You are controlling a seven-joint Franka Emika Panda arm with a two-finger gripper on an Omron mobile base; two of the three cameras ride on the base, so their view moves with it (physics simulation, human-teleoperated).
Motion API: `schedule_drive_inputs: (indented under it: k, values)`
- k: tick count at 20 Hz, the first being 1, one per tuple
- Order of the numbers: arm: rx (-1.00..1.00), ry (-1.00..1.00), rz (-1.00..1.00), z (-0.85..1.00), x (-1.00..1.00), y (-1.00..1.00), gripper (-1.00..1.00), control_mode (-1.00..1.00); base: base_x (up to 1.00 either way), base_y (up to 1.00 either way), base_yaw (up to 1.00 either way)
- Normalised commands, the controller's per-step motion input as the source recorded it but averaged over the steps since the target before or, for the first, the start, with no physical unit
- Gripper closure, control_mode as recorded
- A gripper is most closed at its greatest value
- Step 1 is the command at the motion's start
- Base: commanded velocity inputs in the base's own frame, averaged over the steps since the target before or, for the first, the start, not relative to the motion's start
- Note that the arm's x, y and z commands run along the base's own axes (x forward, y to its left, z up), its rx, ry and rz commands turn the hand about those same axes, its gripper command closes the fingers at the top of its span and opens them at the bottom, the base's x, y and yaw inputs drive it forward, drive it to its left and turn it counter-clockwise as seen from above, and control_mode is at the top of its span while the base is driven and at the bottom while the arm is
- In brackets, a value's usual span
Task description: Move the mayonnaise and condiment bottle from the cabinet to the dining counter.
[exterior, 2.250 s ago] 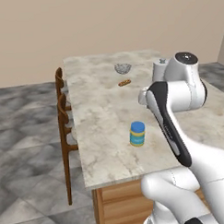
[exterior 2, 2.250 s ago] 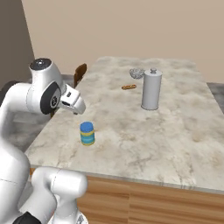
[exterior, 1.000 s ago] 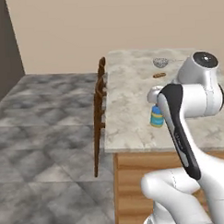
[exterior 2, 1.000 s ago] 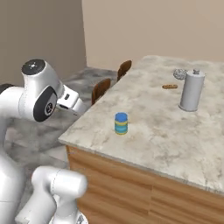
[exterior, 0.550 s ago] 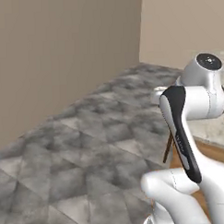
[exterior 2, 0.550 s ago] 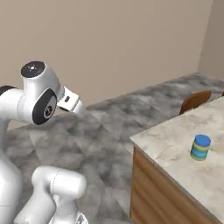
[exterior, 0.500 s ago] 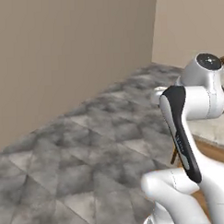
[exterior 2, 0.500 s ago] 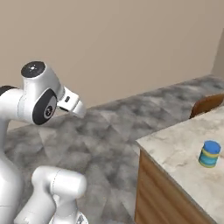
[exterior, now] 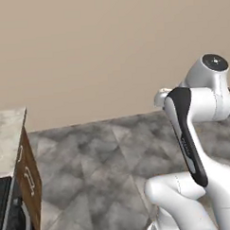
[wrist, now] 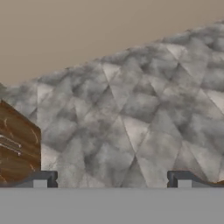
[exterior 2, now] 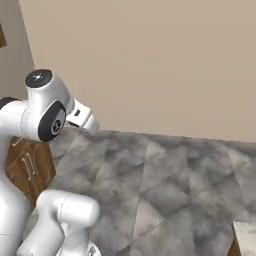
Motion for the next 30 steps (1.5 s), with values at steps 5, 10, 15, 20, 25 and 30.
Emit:
schedule_drive_inputs:
  k: [5,10,15,20,25,30]
  values:
    - [0.0,0.0,0.0,0.0,0.0,0.0,-1.0,1.0,-0.12,0.16,1.0]
    - [0.0,0.0,0.0,0.0,0.0,0.0,-1.0,1.0,-0.28,0.83,0.93]
    - [0.0,0.0,0.0,0.0,0.0,0.0,-1.0,1.0,-0.31,1.0,0.81]
    - [0.0,0.0,0.0,0.0,0.0,0.0,-1.0,1.0,-0.23,1.0,0.79]
    - [0.0,0.0,0.0,0.0,0.0,0.0,-1.0,1.0,0.02,0.94,0.63]
    - [0.0,0.0,0.0,0.0,0.0,0.0,-1.0,1.0,0.12,0.08,0.08]
